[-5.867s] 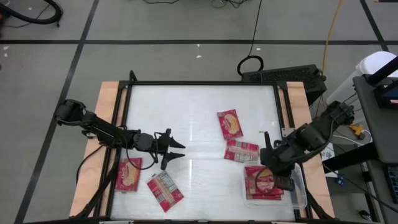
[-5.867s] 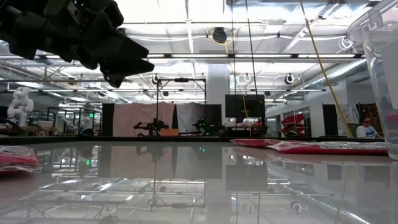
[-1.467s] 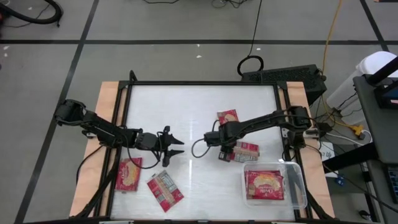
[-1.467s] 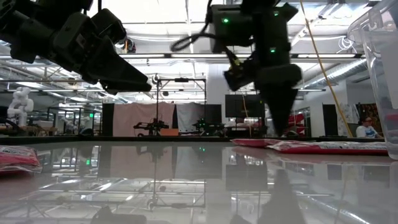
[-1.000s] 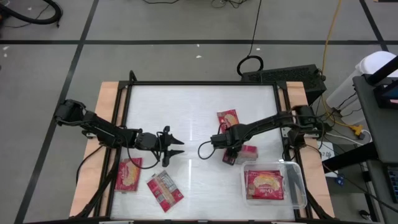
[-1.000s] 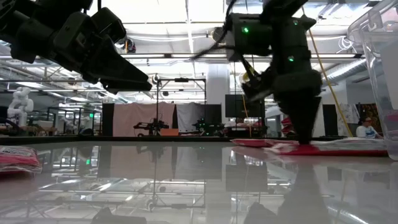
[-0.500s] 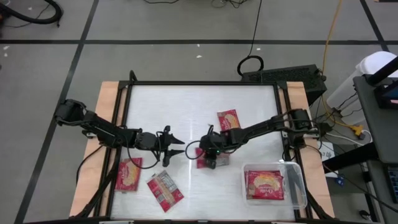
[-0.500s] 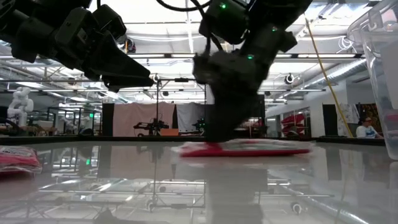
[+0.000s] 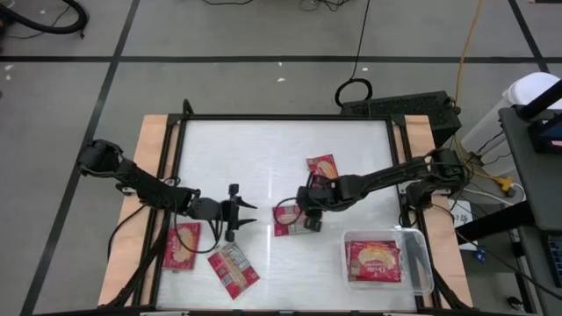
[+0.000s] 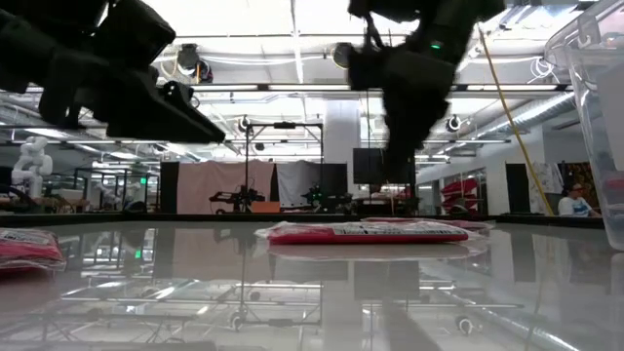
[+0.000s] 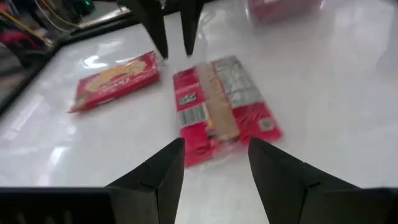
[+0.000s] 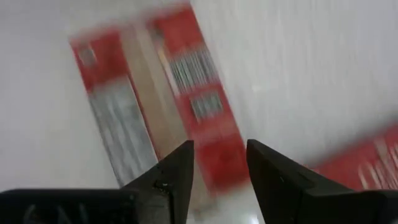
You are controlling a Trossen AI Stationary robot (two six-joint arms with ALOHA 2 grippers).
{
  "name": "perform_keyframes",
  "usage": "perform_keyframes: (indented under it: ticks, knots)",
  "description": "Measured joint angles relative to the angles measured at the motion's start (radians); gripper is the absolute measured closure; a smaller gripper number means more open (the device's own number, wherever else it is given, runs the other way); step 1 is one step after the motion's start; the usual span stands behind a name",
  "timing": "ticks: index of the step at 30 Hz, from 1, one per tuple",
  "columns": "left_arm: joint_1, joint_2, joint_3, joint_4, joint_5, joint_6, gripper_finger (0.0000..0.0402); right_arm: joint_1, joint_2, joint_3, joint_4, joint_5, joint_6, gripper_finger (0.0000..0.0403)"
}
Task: Sort popcorn bags into baskets
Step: Put the red popcorn pack into the transparent bin
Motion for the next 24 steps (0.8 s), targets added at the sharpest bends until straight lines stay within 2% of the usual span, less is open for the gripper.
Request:
perform_keyframes:
  ticks: [4,11,17,21,24]
  knots:
    - [-0.022,0.030,0.005,-0.006,-0.041,0.133,0.0219,0.016,-0.002,-0.007,-0.086,-0.006,0.030,0.0261]
    - [-0.022,0.200,0.139,-0.079,-0.072,0.322,0.0200,0.019,-0.002,-0.092,-0.068,-0.024,0.115,0.0261]
    - [-0.018,0.340,0.289,-0.208,-0.102,0.473,0.0169,0.018,-0.003,-0.195,0.110,-0.104,0.153,0.0261]
    - [-0.005,0.414,0.369,-0.324,-0.105,0.568,0.0168,0.018,-0.004,-0.255,0.255,-0.114,0.175,0.0261]
    - [0.003,0.449,0.408,-0.367,-0.121,0.623,0.0173,0.018,-0.005,-0.276,0.299,-0.114,0.174,0.0261]
